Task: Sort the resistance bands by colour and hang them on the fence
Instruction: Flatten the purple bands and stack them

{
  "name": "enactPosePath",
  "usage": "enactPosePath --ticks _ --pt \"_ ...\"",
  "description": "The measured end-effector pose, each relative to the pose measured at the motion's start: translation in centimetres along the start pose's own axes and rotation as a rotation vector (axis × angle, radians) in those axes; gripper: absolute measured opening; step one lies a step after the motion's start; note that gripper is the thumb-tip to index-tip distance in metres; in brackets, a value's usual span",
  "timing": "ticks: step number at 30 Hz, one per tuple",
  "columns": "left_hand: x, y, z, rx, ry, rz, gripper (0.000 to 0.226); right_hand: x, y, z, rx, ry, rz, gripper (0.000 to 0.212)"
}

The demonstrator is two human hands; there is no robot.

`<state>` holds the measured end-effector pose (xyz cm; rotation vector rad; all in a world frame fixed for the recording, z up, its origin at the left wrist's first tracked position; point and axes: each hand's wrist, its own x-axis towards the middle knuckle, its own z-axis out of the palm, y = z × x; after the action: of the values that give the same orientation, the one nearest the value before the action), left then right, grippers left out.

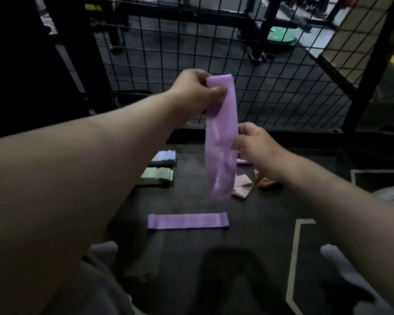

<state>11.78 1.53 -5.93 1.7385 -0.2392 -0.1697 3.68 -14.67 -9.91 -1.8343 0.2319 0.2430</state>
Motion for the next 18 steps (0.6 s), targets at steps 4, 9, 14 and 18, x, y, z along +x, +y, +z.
enactPosePath --ticks 4,9,14,18 --pt "-0.1 0.9 -2.3 0.016 0.051 -0.051 0.009 0.0 -0.2 1.1 0.060 -0.095 0.012 0.020" --pt "-0.8 3.5 -3.9 0.118 -0.089 -0.023 0.023 -0.1 -1.3 2.0 0.034 -0.202 -0.037 0.032" --pt "-2.9 5.6 -6.0 0.164 -0.172 0.041 0.016 -0.1 -2.0 2.6 -0.173 -0.226 -0.133 0.033" --pt "-4.6 6.0 -7.6 0.115 -0.182 0.006 0.014 -1.8 -3.4 2.8 -0.219 -0.325 -0.191 0.039"
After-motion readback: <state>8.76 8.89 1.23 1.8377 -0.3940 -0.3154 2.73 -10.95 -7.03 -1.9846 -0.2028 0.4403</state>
